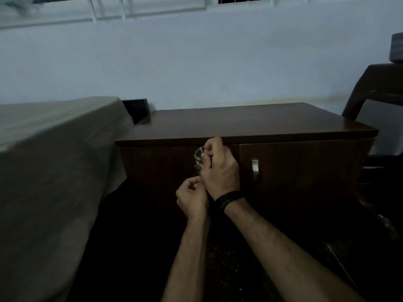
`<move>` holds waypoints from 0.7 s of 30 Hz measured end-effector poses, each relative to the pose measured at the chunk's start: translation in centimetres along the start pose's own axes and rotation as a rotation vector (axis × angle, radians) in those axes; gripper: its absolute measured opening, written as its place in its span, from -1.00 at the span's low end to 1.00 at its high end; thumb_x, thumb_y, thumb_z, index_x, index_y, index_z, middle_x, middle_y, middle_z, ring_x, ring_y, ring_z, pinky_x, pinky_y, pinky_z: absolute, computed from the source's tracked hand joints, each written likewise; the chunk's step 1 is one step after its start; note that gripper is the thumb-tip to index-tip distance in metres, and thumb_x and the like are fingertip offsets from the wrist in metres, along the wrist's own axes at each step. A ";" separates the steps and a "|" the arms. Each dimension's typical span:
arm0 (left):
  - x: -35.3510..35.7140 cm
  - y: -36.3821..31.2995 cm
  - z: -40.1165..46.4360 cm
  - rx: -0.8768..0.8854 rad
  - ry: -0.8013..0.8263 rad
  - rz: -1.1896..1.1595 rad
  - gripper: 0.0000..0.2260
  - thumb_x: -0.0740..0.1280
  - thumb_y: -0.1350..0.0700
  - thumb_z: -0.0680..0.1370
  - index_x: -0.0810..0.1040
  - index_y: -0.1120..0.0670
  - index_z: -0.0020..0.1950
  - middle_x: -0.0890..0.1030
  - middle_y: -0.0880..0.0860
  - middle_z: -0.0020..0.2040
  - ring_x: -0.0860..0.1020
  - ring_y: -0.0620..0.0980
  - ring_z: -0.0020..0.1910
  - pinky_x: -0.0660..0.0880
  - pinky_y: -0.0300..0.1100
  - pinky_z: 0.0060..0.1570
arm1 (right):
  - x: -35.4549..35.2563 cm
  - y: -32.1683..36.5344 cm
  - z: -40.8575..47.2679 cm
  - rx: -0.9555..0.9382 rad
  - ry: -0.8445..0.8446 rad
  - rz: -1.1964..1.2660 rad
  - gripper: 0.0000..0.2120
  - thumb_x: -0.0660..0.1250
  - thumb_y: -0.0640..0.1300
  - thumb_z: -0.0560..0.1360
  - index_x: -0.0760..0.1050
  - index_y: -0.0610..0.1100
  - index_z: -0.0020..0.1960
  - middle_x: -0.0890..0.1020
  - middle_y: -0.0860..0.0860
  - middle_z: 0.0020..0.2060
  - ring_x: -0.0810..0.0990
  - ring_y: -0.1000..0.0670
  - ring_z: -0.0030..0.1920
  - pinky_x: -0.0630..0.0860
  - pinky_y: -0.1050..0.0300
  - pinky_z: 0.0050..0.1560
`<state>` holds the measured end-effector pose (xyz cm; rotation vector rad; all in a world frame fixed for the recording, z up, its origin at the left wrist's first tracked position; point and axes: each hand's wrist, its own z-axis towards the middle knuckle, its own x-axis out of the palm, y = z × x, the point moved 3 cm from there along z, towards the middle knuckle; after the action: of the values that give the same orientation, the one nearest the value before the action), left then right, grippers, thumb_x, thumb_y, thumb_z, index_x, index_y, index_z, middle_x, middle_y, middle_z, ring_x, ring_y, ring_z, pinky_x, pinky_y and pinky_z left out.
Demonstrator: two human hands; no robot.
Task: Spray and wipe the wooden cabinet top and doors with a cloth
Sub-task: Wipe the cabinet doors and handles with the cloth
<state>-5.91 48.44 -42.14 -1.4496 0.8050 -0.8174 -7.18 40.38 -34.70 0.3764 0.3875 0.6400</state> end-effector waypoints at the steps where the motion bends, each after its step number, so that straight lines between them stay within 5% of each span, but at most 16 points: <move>1: -0.8 -0.7 0.0 0.023 -0.075 -0.004 -0.89 0.41 0.06 0.53 0.67 0.08 -0.12 0.65 -0.03 -0.24 0.65 0.05 -0.13 0.58 -0.10 -0.09 | 0.4 0.3 0.1 -0.020 0.000 -0.009 -0.80 0.37 -0.37 0.45 0.44 -0.15 -0.04 0.55 0.00 -0.22 0.55 -0.01 -0.21 0.48 0.14 -0.30; 5: -5.9 -4.5 1.7 0.208 -0.533 -0.031 -0.81 0.36 -0.02 0.58 0.60 0.10 0.01 0.62 0.07 -0.09 0.55 0.06 -0.10 0.32 -0.21 -0.12 | 3.0 2.0 0.0 -0.013 -0.018 0.086 -0.85 0.39 -0.34 0.45 0.44 -0.19 -0.10 0.55 -0.06 -0.23 0.55 -0.09 -0.19 0.50 0.02 -0.25; 7: -7.8 -6.0 3.5 0.320 -0.608 -0.037 -0.80 0.36 0.03 0.58 0.59 0.17 0.03 0.63 0.16 -0.02 0.57 0.15 -0.04 0.32 -0.18 -0.10 | 5.2 3.3 -0.3 -0.061 0.024 0.106 -0.88 0.41 -0.29 0.46 0.47 -0.20 -0.11 0.55 -0.08 -0.23 0.54 -0.12 -0.18 0.52 -0.05 -0.20; 12: -11.3 -7.1 7.8 0.392 -0.578 0.144 -0.77 0.44 -0.03 0.51 0.58 0.13 -0.09 0.62 0.15 -0.08 0.58 0.18 -0.04 0.36 -0.10 -0.09 | 8.7 4.2 -2.0 -0.155 0.092 0.051 -0.84 0.44 -0.20 0.47 0.58 -0.22 0.02 0.54 -0.13 -0.06 0.51 -0.13 -0.03 0.53 0.00 -0.02; 17: -10.8 -5.1 8.0 0.291 -0.459 0.219 -0.68 0.30 -0.09 0.61 0.63 0.16 -0.10 0.68 0.19 -0.13 0.60 0.24 -0.06 0.36 -0.15 -0.17 | 9.3 4.3 -1.7 -0.266 0.077 -0.046 -0.88 0.42 -0.29 0.42 0.62 -0.19 -0.05 0.56 -0.13 -0.08 0.47 -0.13 -0.11 0.44 -0.05 -0.05; 21: -8.7 -5.7 7.3 0.468 -0.343 0.277 -0.65 0.30 -0.15 0.59 0.54 0.10 -0.21 0.66 0.14 -0.22 0.61 0.22 -0.15 0.38 -0.10 -0.23 | 8.0 3.0 -1.3 -0.254 0.057 -0.055 -0.89 0.41 -0.29 0.45 0.60 -0.21 -0.03 0.56 -0.13 -0.09 0.49 -0.15 -0.11 0.47 -0.09 -0.05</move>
<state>-4.04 59.84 -36.84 -0.9950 0.4941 -0.4832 -3.40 48.00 -36.33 0.1047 0.3648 0.6383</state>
